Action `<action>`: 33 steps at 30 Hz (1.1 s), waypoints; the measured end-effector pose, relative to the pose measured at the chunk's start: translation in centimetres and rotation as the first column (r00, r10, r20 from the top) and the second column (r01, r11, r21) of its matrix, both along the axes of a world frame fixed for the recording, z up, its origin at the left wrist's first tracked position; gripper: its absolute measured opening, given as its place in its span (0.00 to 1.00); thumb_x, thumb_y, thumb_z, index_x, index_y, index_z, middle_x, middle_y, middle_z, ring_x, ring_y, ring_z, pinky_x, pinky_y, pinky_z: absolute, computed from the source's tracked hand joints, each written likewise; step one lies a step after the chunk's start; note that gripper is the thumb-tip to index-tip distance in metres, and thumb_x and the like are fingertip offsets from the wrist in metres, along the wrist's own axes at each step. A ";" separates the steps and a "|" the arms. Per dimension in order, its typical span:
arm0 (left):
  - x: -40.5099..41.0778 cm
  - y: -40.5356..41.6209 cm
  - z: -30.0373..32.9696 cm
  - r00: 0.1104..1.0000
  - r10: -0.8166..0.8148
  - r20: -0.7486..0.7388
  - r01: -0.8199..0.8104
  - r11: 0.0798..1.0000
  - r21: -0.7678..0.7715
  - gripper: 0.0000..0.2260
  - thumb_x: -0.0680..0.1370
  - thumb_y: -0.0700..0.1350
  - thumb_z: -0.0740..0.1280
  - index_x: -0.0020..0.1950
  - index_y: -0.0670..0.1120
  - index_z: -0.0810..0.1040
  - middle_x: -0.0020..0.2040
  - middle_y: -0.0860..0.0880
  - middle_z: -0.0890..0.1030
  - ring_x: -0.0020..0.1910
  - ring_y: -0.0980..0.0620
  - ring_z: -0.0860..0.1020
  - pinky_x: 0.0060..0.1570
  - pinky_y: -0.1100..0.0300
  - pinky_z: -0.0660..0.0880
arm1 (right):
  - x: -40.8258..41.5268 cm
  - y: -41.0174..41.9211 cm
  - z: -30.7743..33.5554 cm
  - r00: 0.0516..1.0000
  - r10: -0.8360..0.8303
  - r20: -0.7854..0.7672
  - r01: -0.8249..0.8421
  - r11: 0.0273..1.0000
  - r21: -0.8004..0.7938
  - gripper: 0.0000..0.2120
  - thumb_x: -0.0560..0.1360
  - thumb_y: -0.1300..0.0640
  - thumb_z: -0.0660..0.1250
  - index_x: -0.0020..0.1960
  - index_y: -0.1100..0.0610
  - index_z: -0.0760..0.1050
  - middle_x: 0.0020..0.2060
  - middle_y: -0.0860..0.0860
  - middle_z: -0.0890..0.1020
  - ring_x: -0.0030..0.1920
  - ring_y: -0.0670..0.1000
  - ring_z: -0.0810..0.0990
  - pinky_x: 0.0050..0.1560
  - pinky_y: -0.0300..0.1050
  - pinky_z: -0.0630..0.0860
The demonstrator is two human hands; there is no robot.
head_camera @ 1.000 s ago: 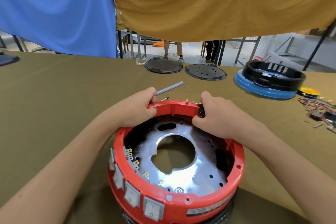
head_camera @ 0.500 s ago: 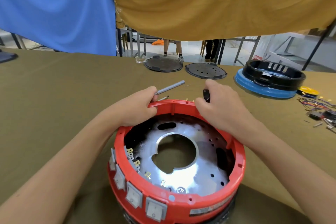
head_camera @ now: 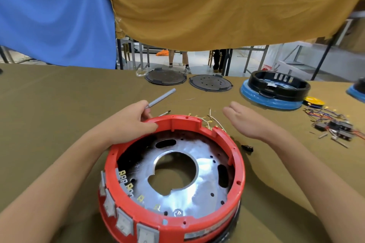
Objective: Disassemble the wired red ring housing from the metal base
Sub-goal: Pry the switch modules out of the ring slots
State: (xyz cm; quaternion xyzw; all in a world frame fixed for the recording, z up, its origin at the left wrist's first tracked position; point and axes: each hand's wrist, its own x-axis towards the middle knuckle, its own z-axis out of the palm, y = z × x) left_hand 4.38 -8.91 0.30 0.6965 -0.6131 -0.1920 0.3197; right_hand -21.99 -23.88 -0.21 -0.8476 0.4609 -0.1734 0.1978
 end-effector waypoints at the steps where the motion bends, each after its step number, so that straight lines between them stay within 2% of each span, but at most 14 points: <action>1: 0.0 0.2 0.2 0.999 -0.003 -0.049 0.004 1.000 0.019 0.14 0.69 0.47 0.71 0.40 0.49 0.64 0.44 0.44 0.80 0.38 0.52 0.73 0.48 0.47 0.75 | -0.1 -0.3 -0.4 0.999 0.003 -0.037 -0.002 1.000 0.012 0.13 0.82 0.47 0.52 0.44 0.54 0.66 0.39 0.50 0.74 0.39 0.51 0.71 0.38 0.48 0.67; 4: 0.3 0.7 0.3 0.981 -0.013 -0.195 0.024 0.998 0.054 0.14 0.70 0.44 0.71 0.41 0.48 0.64 0.46 0.48 0.83 0.41 0.53 0.78 0.49 0.50 0.76 | -0.1 -0.9 -1.7 0.974 0.005 -0.225 -0.002 1.000 0.012 0.11 0.81 0.46 0.57 0.49 0.54 0.66 0.42 0.51 0.77 0.42 0.53 0.76 0.38 0.47 0.70; 6: 0.6 0.7 0.2 0.969 -0.010 -0.248 0.024 0.998 0.055 0.14 0.74 0.37 0.70 0.42 0.47 0.64 0.43 0.54 0.85 0.41 0.56 0.79 0.46 0.57 0.77 | -0.1 -1.0 -2.3 0.938 0.001 -0.348 0.011 0.999 0.034 0.20 0.79 0.37 0.59 0.53 0.54 0.68 0.46 0.51 0.78 0.45 0.53 0.77 0.45 0.50 0.74; 7: 0.6 0.8 0.2 0.967 -0.006 -0.253 0.022 0.998 0.060 0.14 0.75 0.35 0.68 0.42 0.47 0.64 0.43 0.56 0.85 0.40 0.57 0.79 0.44 0.59 0.76 | -0.2 -1.0 -2.4 0.938 0.000 -0.348 0.016 0.999 0.043 0.24 0.78 0.33 0.57 0.54 0.54 0.68 0.46 0.51 0.78 0.46 0.52 0.77 0.49 0.51 0.75; 10: 0.6 1.1 0.7 0.967 -0.003 -0.256 0.025 0.996 0.081 0.14 0.76 0.33 0.68 0.43 0.46 0.63 0.45 0.53 0.85 0.41 0.58 0.81 0.44 0.60 0.77 | -0.6 -1.1 -1.4 0.987 -0.041 -0.157 0.040 0.999 -0.007 0.25 0.80 0.33 0.50 0.55 0.54 0.70 0.45 0.48 0.78 0.45 0.49 0.77 0.44 0.48 0.73; 12: 0.8 1.4 1.1 0.964 -0.015 -0.264 0.040 0.995 0.089 0.15 0.76 0.33 0.68 0.44 0.46 0.63 0.48 0.52 0.86 0.43 0.57 0.82 0.43 0.61 0.78 | -0.7 -0.9 -0.6 0.994 -0.091 -0.062 0.084 0.992 -0.098 0.20 0.83 0.39 0.51 0.53 0.55 0.71 0.43 0.50 0.78 0.43 0.48 0.77 0.40 0.46 0.71; 14: 0.8 1.5 1.2 0.962 -0.030 -0.272 0.052 0.996 0.074 0.15 0.76 0.33 0.69 0.44 0.45 0.62 0.49 0.52 0.86 0.45 0.56 0.83 0.45 0.59 0.79 | -0.6 -0.5 -0.1 0.995 -0.099 0.020 0.101 0.987 -0.129 0.18 0.83 0.44 0.54 0.50 0.57 0.73 0.44 0.54 0.80 0.44 0.53 0.78 0.43 0.49 0.73; 17: 0.3 1.3 1.0 0.959 -0.046 -0.280 0.055 0.998 0.025 0.17 0.76 0.35 0.71 0.43 0.46 0.62 0.50 0.50 0.86 0.49 0.52 0.84 0.48 0.57 0.79 | -0.1 0.8 1.1 0.967 0.007 0.254 0.014 0.997 -0.082 0.16 0.82 0.46 0.60 0.48 0.58 0.75 0.43 0.58 0.80 0.44 0.56 0.79 0.48 0.54 0.76; 20: -0.8 0.6 0.3 0.952 -0.006 -0.307 -0.014 0.998 -0.061 0.19 0.74 0.40 0.74 0.42 0.46 0.62 0.51 0.50 0.85 0.47 0.50 0.85 0.49 0.53 0.80 | 1.1 2.8 1.9 0.912 0.192 0.361 -0.178 0.981 -0.073 0.11 0.79 0.43 0.64 0.51 0.50 0.75 0.42 0.49 0.79 0.41 0.46 0.76 0.43 0.40 0.74; 22: -1.3 0.3 -0.2 0.935 0.008 -0.354 -0.047 0.993 -0.104 0.19 0.74 0.44 0.74 0.42 0.47 0.62 0.50 0.50 0.85 0.46 0.51 0.84 0.50 0.54 0.80 | 2.1 3.7 1.5 0.924 0.289 0.251 -0.287 0.957 -0.047 0.14 0.79 0.44 0.65 0.62 0.46 0.73 0.52 0.45 0.77 0.50 0.42 0.77 0.47 0.32 0.72; 24: -1.3 0.3 -0.1 0.924 0.022 -0.381 -0.073 0.990 -0.120 0.17 0.76 0.48 0.72 0.42 0.49 0.62 0.49 0.50 0.85 0.46 0.54 0.82 0.50 0.54 0.77 | 2.7 4.0 1.0 0.931 0.355 0.080 -0.356 0.935 -0.012 0.17 0.80 0.49 0.65 0.68 0.46 0.70 0.59 0.44 0.76 0.57 0.44 0.76 0.55 0.34 0.72; 28: -0.2 1.3 1.0 0.928 0.031 -0.371 -0.029 1.000 0.012 0.15 0.78 0.53 0.68 0.44 0.50 0.63 0.51 0.50 0.85 0.50 0.53 0.81 0.54 0.50 0.75 | 2.8 3.7 1.4 0.930 0.368 -0.026 -0.369 0.927 -0.073 0.12 0.81 0.56 0.64 0.63 0.46 0.76 0.57 0.43 0.80 0.55 0.44 0.79 0.60 0.45 0.75; 30: -0.1 1.9 1.1 0.945 0.007 -0.326 0.018 0.997 0.074 0.15 0.77 0.52 0.70 0.44 0.49 0.64 0.54 0.48 0.84 0.49 0.53 0.78 0.53 0.52 0.74 | 3.4 3.5 1.9 0.924 0.379 -0.060 -0.383 0.917 -0.113 0.13 0.81 0.57 0.65 0.64 0.47 0.77 0.57 0.44 0.81 0.54 0.45 0.79 0.60 0.43 0.74; 33: -0.5 2.7 1.0 0.957 -0.006 -0.291 0.031 0.996 0.079 0.12 0.78 0.41 0.69 0.44 0.48 0.65 0.56 0.49 0.82 0.47 0.52 0.79 0.51 0.49 0.77 | 4.4 3.5 2.5 0.924 0.372 -0.089 -0.381 0.913 -0.144 0.14 0.80 0.55 0.67 0.65 0.50 0.77 0.58 0.47 0.82 0.55 0.45 0.79 0.58 0.40 0.74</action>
